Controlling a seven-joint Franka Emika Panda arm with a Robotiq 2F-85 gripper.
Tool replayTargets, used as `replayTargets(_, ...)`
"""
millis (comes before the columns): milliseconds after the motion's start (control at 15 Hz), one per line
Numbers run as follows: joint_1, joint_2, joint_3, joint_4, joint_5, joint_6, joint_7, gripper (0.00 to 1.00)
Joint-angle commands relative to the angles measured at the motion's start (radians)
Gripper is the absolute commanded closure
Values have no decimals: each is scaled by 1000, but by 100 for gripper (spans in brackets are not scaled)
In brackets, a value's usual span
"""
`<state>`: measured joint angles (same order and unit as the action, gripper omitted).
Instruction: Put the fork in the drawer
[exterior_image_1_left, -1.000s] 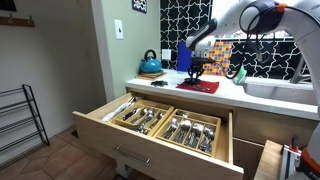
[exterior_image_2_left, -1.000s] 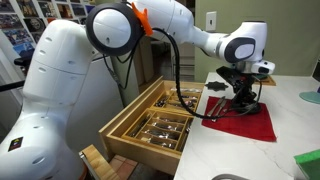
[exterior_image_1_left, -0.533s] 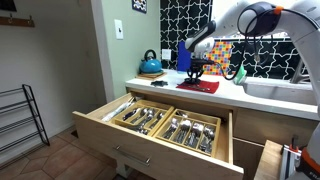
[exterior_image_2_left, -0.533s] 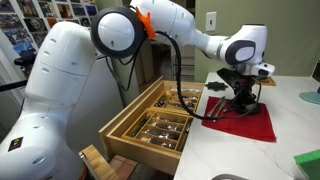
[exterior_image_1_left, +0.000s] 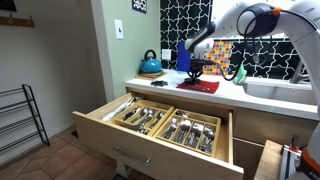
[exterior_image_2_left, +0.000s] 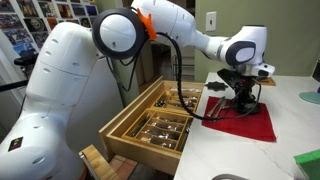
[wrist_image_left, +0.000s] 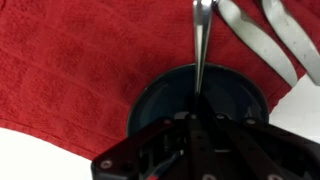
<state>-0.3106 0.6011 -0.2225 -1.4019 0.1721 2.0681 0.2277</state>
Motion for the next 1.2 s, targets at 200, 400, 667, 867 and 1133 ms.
replayTargets(200, 7, -54, 4, -17, -21, -21, -9, 99)
replayTargets(400, 27, -138, 4, -83, -33, -40, -13, 99)
replayTargets(667, 77, -303, -15, -270, -88, -1, 31, 99)
replayTargets(867, 98, -416, -25, -401, -140, 33, 91, 99)
replayTargets(1133, 100, -570, -35, -595, -200, 102, 202, 99)
